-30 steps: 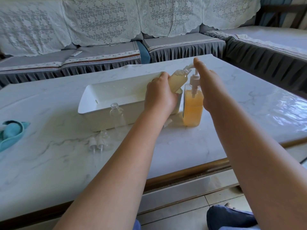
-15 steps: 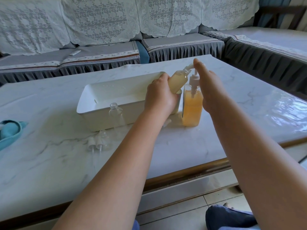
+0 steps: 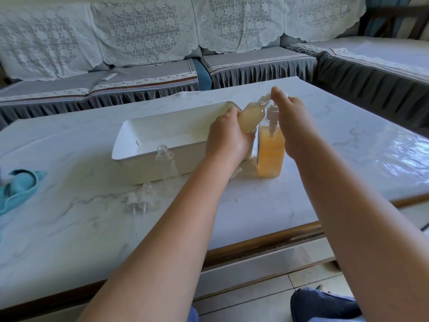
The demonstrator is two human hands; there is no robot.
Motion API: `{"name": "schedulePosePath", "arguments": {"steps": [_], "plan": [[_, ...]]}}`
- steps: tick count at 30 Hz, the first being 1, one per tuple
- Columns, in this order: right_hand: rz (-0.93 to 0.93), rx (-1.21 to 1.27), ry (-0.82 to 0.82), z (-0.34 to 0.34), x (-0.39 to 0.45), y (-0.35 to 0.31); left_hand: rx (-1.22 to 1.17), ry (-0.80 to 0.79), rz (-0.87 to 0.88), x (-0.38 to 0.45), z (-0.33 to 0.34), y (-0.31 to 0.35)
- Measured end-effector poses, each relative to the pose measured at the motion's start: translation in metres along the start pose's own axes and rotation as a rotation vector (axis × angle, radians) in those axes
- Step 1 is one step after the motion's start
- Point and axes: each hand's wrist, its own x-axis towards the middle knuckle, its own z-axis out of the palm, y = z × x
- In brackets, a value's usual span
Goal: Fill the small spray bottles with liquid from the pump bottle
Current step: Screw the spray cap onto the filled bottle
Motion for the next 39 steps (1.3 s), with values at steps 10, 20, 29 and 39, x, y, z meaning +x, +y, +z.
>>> {"name": "schedulePosePath", "arguments": {"steps": [10, 20, 29, 39], "plan": [[-0.143, -0.116, 0.018, 0.0, -0.005, 0.001, -0.049, -0.039, -0.069, -0.013, -0.015, -0.007], [-0.876, -0.455, 0.079, 0.029, -0.058, 0.012, -0.18, 0.059, -0.224, -0.05, -0.042, -0.037], [-0.218, -1.03, -0.364, 0.037, -0.06, 0.063, -0.074, -0.017, -0.285, -0.056, -0.034, -0.057], [-0.235, -1.093, -0.233, 0.052, -0.062, 0.057, -0.093, -0.067, -0.292, -0.044, -0.021, -0.055]]}}
